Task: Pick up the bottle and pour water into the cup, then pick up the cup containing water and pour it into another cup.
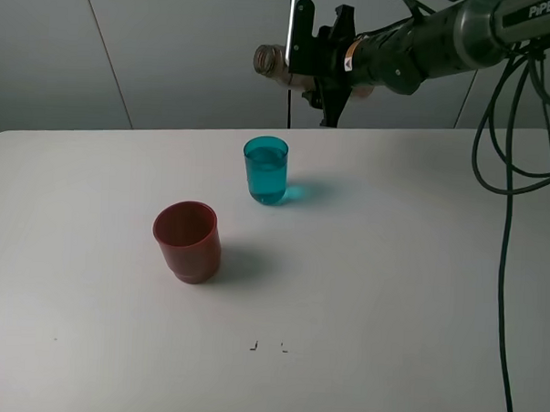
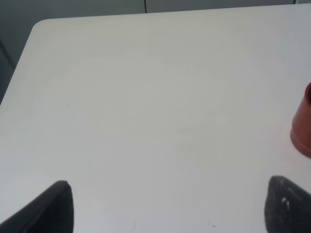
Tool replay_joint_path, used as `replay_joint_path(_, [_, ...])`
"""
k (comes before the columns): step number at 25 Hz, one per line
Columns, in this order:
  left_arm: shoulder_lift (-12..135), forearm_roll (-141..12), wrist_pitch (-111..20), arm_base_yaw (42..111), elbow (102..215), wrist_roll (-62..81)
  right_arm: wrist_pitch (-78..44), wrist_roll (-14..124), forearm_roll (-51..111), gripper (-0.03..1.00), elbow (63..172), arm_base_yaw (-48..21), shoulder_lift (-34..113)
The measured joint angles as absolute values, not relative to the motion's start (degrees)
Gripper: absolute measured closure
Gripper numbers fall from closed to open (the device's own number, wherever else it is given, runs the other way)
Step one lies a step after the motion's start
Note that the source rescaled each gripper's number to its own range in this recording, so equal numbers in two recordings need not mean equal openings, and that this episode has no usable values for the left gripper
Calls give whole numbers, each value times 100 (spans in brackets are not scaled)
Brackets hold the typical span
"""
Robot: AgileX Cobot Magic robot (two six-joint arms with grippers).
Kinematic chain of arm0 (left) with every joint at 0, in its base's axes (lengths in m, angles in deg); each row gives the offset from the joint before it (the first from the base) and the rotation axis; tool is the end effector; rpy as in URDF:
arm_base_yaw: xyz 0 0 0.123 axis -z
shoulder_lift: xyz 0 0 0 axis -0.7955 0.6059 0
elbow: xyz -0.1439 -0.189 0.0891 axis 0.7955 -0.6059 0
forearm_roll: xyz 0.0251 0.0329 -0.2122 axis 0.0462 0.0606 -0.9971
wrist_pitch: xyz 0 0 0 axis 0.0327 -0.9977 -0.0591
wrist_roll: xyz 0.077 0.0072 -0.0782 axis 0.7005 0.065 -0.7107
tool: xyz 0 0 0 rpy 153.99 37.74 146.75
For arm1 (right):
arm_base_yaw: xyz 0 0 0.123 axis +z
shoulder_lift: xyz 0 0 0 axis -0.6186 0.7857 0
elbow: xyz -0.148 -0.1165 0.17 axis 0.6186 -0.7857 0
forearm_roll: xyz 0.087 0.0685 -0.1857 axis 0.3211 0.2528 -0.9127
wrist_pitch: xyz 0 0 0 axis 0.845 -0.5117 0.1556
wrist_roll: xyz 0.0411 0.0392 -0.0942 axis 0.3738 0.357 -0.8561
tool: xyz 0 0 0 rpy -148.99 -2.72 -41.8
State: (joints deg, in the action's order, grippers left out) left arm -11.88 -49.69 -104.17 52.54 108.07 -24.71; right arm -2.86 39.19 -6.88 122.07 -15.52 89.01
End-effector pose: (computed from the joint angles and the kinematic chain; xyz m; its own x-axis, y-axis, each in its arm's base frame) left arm 0.0095 0.0021 0.2514 -0.4697 0.0086 -0.8828 -0.0149 0.9997 0.0177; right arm 0.4201 0.1803 0.1660 0.2175 -0.9114 -0.3493 -0.5697 0.1721 -0.8037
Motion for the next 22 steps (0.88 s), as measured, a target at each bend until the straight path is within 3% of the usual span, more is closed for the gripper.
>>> replay_joint_path(14, [-1188,-4969,-10417,5254,10807,-2471,-534,8381,-677,94,11827,-1893,8524])
replay_joint_path(22, [-1188,-4969,-10417,5254,10807,-2471,371,8819,-326,94,10676,-2272,8268])
